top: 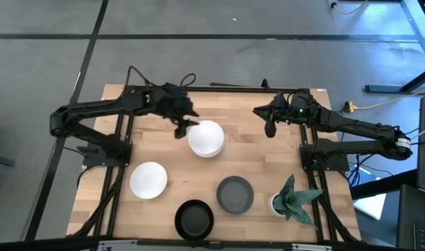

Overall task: Nest bowls inside each other
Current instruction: Stack the white bowl on the white bowl

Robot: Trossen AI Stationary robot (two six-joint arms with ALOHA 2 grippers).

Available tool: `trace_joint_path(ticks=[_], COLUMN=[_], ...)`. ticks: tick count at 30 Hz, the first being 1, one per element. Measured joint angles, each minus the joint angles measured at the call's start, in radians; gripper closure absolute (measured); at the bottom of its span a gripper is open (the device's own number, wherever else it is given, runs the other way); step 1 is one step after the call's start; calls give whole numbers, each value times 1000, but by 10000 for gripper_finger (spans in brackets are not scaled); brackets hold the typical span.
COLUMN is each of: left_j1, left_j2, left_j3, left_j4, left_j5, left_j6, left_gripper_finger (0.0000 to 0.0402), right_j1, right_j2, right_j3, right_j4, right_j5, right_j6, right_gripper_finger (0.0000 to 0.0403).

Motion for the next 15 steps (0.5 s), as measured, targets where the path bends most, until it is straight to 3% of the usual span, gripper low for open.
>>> trace_joint_path(ticks=[5, 15], left_j1=[-71, -204], left_j2=[-48, -14], left_j3=[0, -1], left_j4=[-179, -510], left_j5=[1, -52], left_j6=[5, -13], left_gripper_finger=[256, 256], right_j1=[-1, -6], right_j2=[0, 15], right_j3=[0, 0], right_j4=[-1, -2], right_j5=[1, 1], right_j6=[-11, -25], right_gripper_finger=[345, 345])
